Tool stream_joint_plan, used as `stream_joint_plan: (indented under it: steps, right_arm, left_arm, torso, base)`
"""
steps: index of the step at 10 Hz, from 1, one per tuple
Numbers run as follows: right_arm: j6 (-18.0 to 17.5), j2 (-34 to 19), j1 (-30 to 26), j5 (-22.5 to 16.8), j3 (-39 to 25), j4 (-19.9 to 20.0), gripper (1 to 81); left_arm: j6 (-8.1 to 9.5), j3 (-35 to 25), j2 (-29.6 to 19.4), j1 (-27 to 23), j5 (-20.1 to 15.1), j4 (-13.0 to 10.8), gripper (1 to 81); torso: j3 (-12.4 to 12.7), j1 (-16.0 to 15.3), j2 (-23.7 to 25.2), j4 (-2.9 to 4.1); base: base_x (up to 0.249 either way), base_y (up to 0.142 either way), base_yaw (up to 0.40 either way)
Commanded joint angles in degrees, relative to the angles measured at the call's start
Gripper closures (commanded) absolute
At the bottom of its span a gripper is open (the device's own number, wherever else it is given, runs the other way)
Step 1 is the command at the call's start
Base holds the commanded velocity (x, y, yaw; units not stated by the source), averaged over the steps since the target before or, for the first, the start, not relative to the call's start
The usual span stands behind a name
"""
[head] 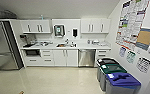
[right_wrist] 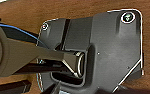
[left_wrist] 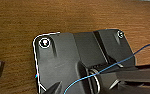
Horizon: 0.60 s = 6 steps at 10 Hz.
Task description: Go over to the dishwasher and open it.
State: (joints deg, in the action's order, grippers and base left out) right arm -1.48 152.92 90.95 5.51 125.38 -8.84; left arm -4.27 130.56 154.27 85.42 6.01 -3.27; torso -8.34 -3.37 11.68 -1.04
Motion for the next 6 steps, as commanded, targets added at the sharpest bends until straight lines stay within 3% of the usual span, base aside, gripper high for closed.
stream_joint_plan:
  steps: [1,6]
  right_arm:
    - [0.3,-1.2,-2.4,-2.9,-0.8,-0.7,1.0]
    - [0.3,-1.1,-2.6,-2.9,-0.7,-0.8,1.0]
  left_arm:
    - [0.14,-0.5,-1.2,-3.0,-2.5,-0.3,1.0]
    - [0.14,-0.5,-1.2,-3.0,-2.5,-0.3,1.0]
  torso:
    - [0.0,0.0,0.0,0.00]
    - [0.0,0.0,0.0,0.00]
  base:
    - [0.123,0.000,0.000]
    - [0.123,0.000,0.000]
